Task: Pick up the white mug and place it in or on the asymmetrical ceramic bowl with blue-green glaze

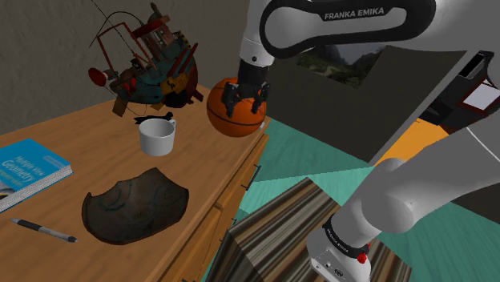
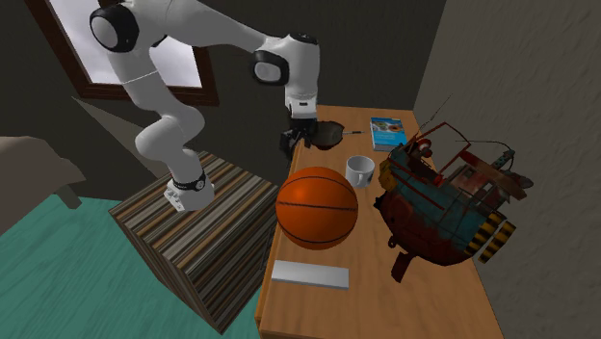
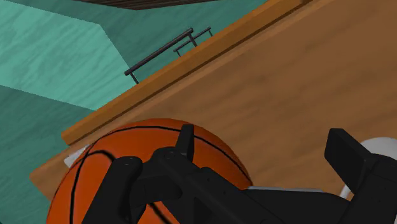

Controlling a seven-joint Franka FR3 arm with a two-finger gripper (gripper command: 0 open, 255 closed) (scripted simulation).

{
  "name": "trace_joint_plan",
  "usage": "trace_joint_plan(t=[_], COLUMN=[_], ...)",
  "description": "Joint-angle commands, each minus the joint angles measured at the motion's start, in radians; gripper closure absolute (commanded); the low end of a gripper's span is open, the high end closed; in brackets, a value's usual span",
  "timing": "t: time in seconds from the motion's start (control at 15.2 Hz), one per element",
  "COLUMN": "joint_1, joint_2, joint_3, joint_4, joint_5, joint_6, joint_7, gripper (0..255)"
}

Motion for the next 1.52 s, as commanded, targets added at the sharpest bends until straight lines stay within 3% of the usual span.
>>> trace_joint_plan(t=[0.0,0.66,1.39,1.45], joint_1=[0.009,0.070,0.223,0.223], joint_2=[0.073,0.422,0.837,0.841], joint_3=[0.028,0.121,0.125,0.123], joint_4=[0.042,0.310,0.763,0.756], joint_5=[-0.009,-0.125,-0.286,-0.288], joint_6=[0.035,0.118,0.067,0.078], joint_7=[0.037,0.217,0.360,0.361], gripper=[0,0,0,0])
